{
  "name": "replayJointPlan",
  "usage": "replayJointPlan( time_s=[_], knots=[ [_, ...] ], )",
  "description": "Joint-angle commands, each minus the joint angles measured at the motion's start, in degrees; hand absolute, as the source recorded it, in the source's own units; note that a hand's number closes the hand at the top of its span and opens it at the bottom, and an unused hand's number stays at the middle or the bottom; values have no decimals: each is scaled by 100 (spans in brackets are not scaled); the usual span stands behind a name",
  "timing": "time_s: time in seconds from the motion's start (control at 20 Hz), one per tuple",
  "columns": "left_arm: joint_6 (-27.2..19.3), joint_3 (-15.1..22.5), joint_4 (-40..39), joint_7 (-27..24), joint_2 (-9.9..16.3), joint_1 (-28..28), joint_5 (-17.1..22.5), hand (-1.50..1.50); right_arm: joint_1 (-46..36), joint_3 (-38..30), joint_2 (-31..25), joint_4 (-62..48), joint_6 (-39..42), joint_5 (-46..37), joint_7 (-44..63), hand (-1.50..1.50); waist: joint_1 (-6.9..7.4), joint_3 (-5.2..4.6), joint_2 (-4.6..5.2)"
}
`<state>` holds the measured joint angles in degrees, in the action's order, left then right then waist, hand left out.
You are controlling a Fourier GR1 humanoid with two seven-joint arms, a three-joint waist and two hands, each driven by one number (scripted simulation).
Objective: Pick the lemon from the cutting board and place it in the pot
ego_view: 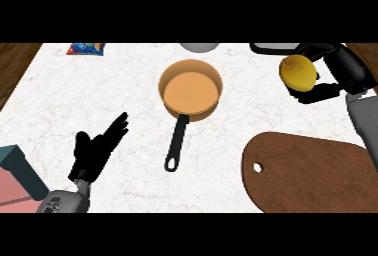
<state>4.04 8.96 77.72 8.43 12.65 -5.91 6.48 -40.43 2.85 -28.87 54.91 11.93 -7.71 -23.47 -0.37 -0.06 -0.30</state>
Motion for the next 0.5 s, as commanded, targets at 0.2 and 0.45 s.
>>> replayJointPlan(
  time_s=[0.2, 0.45],
  knots=[
    [110, -18, -65, 12, -94, -79, -83, 0, -1138, 346, 453, 407, -165, -594, 1540, 150, 98, 3, 35],
    [5, 16, -21, -50, -187, 9, -218, 0, -1809, 686, 726, 406, 18, -1026, 2443, 150, 129, 2, 38]
  ],
)
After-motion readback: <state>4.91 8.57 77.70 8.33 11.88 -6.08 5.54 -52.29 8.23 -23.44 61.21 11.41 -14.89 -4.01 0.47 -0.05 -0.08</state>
